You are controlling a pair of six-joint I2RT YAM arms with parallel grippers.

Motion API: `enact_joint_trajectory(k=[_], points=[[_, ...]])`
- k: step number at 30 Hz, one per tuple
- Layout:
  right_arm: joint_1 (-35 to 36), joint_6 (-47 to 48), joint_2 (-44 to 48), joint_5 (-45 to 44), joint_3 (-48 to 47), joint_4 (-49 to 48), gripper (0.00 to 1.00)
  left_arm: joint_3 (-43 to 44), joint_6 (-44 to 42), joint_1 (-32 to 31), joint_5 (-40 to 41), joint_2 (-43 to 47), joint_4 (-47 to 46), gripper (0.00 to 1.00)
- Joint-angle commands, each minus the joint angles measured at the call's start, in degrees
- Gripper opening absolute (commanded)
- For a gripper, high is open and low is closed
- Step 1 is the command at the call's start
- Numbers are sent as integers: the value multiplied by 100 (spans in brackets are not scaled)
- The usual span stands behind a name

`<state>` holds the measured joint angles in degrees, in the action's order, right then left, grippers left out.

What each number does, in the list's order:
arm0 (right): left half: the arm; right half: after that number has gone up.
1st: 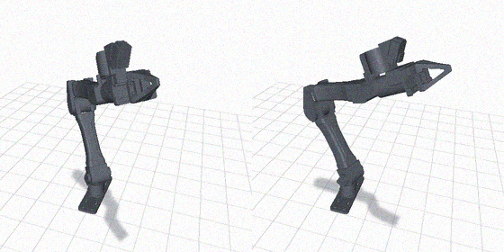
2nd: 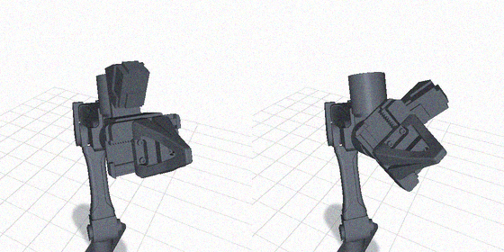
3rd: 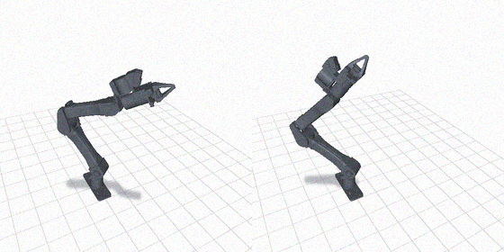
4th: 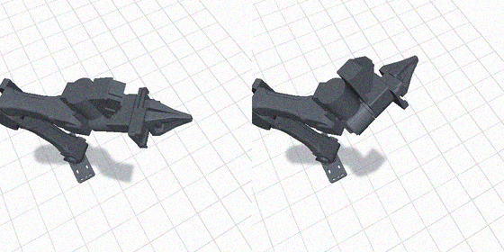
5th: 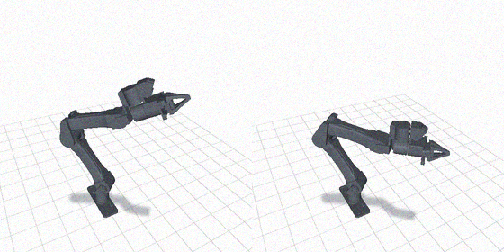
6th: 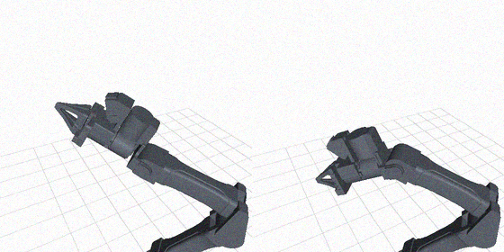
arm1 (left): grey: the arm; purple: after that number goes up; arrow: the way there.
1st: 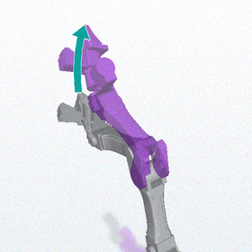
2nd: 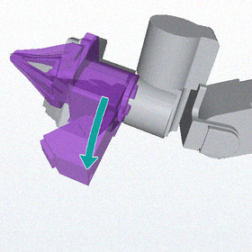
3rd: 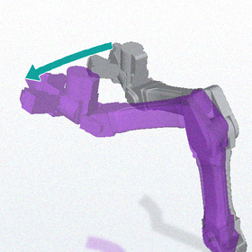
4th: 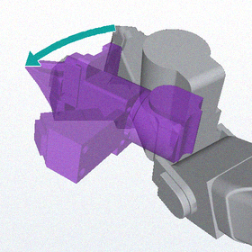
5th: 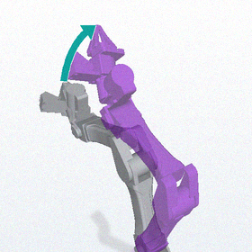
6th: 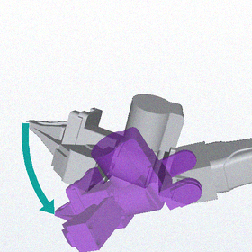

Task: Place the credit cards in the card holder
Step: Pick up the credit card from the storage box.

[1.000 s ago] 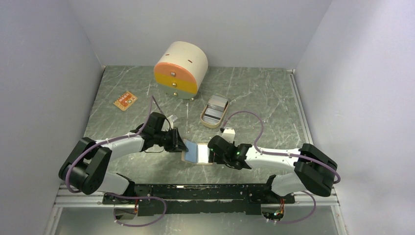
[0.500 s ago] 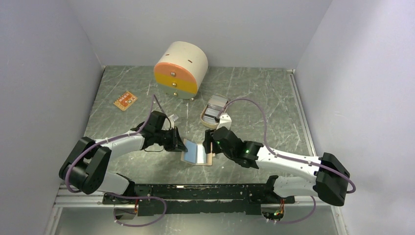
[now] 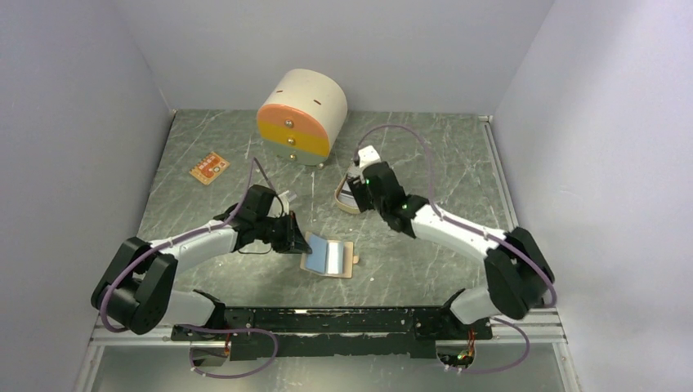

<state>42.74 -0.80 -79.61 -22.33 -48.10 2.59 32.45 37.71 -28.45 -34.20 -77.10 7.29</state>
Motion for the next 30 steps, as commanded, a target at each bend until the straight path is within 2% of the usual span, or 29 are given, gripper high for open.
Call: enact_joint_trajectory(k=[1, 5, 14, 22, 30], points=[[-671, 1122, -775, 700, -817, -45, 67, -77, 12, -33, -202, 211, -89, 9], [-777, 1861, -1184, 579, -664, -852, 71, -232, 170, -48, -320, 326, -283, 9], [-970, 2893, -2158, 853, -1167, -1223, 72, -239, 111, -50, -312, 259, -263, 9], [-1029, 3317, -2443, 768, -1120, -1520, 71, -383, 237, -51, -342, 393, -441, 9], [-1023, 3342, -2575, 958, -1103, -1600, 69, -222, 200, -51, -327, 303, -269, 9]])
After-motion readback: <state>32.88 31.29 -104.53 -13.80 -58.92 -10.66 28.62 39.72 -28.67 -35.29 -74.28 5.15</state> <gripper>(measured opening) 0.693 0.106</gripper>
